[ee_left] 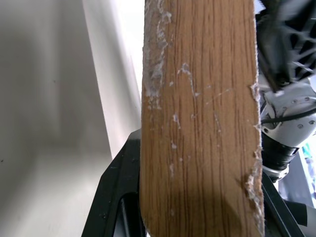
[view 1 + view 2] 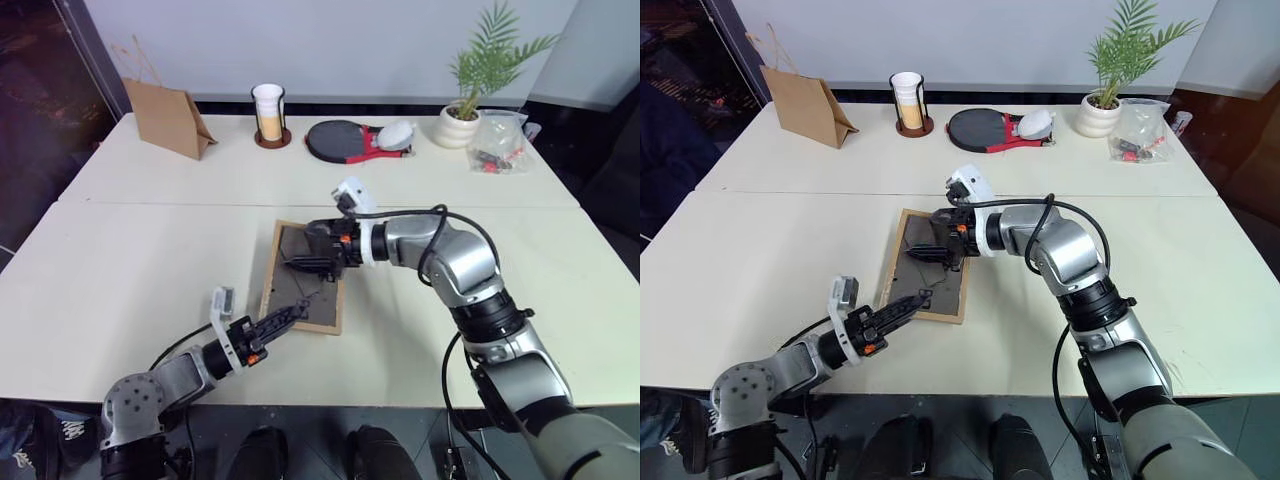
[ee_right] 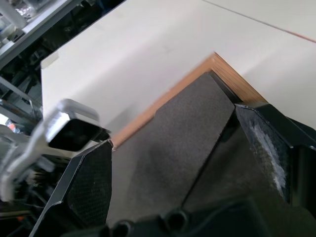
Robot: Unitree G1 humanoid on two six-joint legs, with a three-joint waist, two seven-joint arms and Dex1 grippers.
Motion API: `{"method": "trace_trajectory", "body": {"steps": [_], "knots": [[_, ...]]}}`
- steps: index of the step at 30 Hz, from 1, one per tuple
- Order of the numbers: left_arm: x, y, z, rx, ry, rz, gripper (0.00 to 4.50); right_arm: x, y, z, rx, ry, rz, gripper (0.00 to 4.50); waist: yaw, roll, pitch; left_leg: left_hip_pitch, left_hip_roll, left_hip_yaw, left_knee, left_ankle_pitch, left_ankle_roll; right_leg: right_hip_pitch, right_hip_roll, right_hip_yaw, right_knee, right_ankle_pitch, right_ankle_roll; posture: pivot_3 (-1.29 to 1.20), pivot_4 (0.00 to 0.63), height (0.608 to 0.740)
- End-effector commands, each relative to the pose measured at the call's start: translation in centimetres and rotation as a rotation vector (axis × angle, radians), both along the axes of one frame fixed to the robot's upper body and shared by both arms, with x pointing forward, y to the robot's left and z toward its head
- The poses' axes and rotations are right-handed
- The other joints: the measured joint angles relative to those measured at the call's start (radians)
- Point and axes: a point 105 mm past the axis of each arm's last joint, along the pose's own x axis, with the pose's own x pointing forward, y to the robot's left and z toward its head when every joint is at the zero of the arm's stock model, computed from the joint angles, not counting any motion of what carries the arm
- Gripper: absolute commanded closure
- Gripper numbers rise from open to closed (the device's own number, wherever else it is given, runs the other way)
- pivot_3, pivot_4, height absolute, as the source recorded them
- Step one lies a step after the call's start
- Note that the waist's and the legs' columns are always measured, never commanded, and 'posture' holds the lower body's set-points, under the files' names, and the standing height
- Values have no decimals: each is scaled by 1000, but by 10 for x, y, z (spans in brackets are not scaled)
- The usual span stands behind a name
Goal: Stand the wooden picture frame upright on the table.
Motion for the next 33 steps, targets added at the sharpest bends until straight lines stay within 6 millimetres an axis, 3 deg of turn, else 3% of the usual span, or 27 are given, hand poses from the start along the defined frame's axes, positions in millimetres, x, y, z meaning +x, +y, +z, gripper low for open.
{"method": "trace_trajectory", "body": {"steps": [1, 7, 14, 20, 25, 27, 33], "knots": [[2, 0, 5, -24, -41, 0, 3411, -14, 9, 18, 36, -40, 76, 53, -1, 0, 0, 0, 0, 0, -1, 0, 0, 0, 0, 0, -1, 0, 0, 0, 150, 740], [9, 10, -1, -33, -27, 47, 3411, -20, 1, 32, 53, -67, 76, 53, -2, 0, 0, 0, 0, 0, -2, 0, 0, 0, -1, 0, -3, 0, 0, 0, 150, 740], [20, 12, 14, -47, -57, 78, 3411, -40, -10, 41, 43, -95, 124, 53, 0, 0, 0, 0, 0, 0, -3, 0, 0, 0, -2, -1, -4, 0, -1, 0, 150, 740], [26, 8, 31, -53, -82, 82, 3411, -43, -21, 40, -8, -141, 121, 53, 1, 0, 0, -1, -1, 0, -4, 0, 0, 1, -4, -1, -6, 0, -1, 0, 150, 740], [24, 0, 44, -48, -107, 50, 3411, -3, -38, 49, -112, -401, -90, 53, 0, 0, 0, -1, -1, 0, -4, 0, 0, 0, -4, -2, -7, 0, 0, 0, 150, 740], [23, -3, 48, -49, -113, 44, 3411, 14, -59, 49, -267, -613, -156, 53, 2, 0, 0, -1, -2, 0, -4, 0, 0, 0, -4, -2, -7, 0, 0, 0, 150, 740], [20, -6, 56, -53, -112, 36, 3411, 19, -95, 49, -444, -933, -106, 53, 4, 0, 0, -3, -4, 1, -3, -1, 2, 2, -5, -2, -11, 2, 2, 0, 150, 740]]}}
